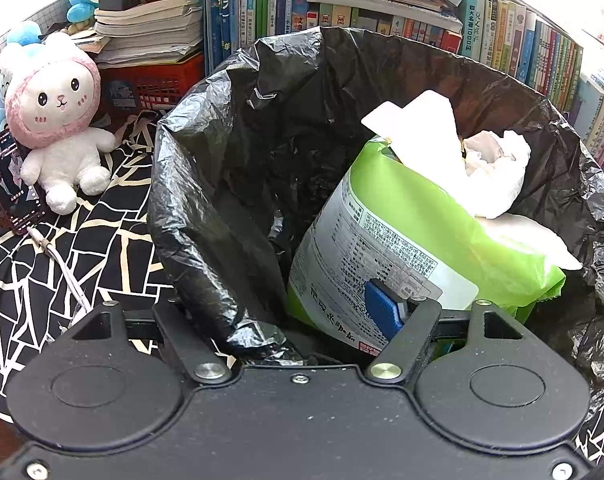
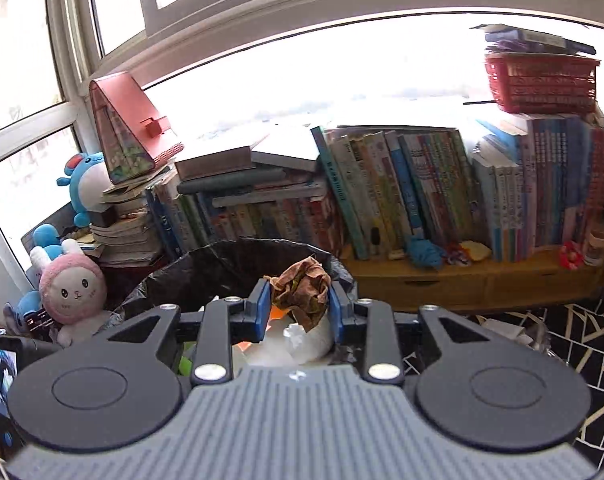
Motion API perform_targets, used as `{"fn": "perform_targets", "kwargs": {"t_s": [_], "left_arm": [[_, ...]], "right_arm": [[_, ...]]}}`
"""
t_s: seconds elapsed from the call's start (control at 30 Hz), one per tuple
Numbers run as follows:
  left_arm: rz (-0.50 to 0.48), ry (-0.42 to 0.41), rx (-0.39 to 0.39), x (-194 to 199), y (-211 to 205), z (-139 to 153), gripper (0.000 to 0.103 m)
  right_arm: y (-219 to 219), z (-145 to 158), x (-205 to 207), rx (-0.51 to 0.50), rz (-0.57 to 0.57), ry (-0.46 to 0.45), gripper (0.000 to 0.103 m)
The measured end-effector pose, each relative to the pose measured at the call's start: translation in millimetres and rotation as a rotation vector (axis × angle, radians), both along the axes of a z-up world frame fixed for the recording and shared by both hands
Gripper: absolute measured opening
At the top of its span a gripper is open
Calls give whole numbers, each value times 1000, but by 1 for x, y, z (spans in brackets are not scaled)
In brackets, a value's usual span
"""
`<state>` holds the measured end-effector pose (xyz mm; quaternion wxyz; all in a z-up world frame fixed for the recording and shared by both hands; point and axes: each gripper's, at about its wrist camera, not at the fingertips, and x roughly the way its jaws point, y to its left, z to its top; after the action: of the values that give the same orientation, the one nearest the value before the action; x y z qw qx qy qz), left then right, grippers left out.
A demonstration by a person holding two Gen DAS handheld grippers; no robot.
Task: Collect trash
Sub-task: 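Carry the crumpled brown paper over the trash bag, then open the right gripper to drop the brown paper into the bag, then move the right gripper to the clear plastic bag and grasp it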
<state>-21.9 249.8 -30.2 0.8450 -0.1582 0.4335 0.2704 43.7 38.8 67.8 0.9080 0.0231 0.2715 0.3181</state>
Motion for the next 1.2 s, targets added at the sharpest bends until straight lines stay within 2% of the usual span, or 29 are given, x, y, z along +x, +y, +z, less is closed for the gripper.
{"fn": "perform_targets", "kwargs": {"t_s": [0.13,0.3,0.33,0.37,0.43,0.57,0.87,1.2], "left_arm": [[-3,-3,0,0,0,0,73],[-2,-8,-3,-1,0,0,74],[-2,-9,-4,-1,0,0,74],[-2,-9,-5,-1,0,0,74],[-1,-10,-6,-1,1,0,74],[0,-10,-6,-1,0,0,74],[0,-10,-6,-1,0,0,74],[-1,-10,-6,-1,0,0,74]], "right_arm": [[26,-2,8,-33,29,-2,37],[35,-6,13,-39,30,15,40],[35,-6,13,-40,30,16,42],[35,-7,13,-42,29,18,49],[33,-8,13,-41,26,22,57],[29,-9,13,-43,17,27,62],[12,-12,14,-46,-9,24,65],[-22,-24,17,-60,-88,38,69]]}}
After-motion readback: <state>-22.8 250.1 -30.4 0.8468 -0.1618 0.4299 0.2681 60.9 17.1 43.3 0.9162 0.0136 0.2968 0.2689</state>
